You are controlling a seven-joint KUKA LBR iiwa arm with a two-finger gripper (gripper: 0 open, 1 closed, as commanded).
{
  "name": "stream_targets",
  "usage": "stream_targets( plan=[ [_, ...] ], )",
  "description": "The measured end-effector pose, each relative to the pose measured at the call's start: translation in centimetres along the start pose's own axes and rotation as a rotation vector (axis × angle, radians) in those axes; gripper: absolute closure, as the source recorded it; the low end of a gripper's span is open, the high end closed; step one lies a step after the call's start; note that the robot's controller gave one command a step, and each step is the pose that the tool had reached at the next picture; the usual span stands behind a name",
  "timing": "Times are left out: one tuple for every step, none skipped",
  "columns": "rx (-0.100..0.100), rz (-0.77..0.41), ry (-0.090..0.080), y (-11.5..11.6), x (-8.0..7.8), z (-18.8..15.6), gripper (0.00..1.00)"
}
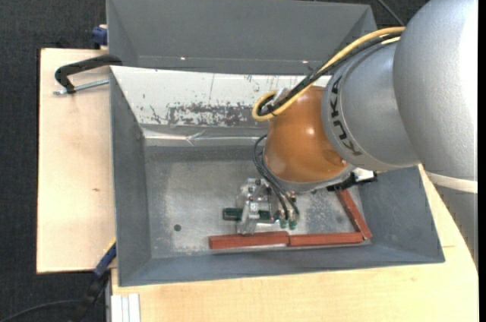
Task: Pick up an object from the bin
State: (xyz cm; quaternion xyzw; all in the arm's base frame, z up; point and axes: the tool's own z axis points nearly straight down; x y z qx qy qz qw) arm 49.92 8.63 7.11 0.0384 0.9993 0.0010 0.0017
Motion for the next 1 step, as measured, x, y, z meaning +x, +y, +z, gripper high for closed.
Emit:
stream_targets(
  plan=[
    [-0.002,0.052,-0.012,-0.02,-4.92,-15.58,1.0]
  ],
)
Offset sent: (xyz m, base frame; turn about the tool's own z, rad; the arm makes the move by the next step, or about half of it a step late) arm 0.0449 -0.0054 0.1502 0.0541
